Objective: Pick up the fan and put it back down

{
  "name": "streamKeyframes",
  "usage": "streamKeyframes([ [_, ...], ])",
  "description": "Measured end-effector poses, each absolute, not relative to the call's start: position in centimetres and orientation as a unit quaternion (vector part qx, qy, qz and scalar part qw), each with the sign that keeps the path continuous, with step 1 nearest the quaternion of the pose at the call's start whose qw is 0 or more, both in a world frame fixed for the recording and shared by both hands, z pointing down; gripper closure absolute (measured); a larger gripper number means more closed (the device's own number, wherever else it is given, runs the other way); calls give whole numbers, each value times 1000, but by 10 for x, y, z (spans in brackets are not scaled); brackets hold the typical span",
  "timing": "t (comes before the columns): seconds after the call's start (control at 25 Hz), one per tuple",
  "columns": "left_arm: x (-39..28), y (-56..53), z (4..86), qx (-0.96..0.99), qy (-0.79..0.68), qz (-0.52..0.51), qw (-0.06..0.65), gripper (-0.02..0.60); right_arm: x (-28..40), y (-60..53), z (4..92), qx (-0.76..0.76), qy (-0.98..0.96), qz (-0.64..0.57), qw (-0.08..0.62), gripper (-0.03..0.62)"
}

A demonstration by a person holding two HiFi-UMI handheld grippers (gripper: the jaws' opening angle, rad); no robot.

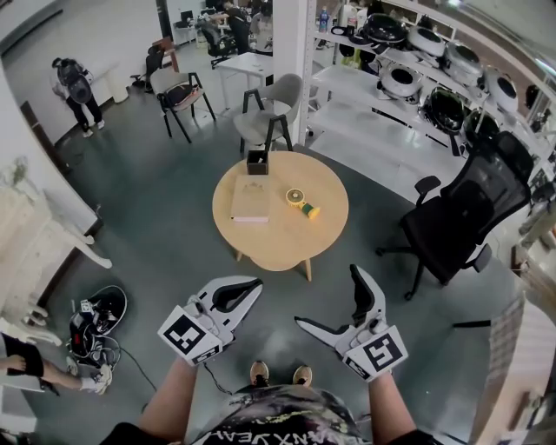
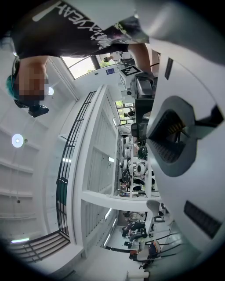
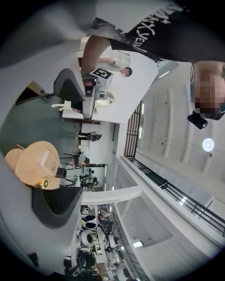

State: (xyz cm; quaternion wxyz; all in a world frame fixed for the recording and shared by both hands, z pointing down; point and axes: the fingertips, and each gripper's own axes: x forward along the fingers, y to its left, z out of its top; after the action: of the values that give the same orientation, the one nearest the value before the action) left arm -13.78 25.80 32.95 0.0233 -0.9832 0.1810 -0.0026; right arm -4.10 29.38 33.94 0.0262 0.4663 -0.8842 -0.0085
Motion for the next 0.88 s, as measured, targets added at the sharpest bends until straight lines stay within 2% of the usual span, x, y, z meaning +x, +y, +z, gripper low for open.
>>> streamKeyframes([
  [0.88, -81, 313, 334, -976, 216, -13, 31, 568, 28, 342, 348, 448, -894, -11, 16, 8],
])
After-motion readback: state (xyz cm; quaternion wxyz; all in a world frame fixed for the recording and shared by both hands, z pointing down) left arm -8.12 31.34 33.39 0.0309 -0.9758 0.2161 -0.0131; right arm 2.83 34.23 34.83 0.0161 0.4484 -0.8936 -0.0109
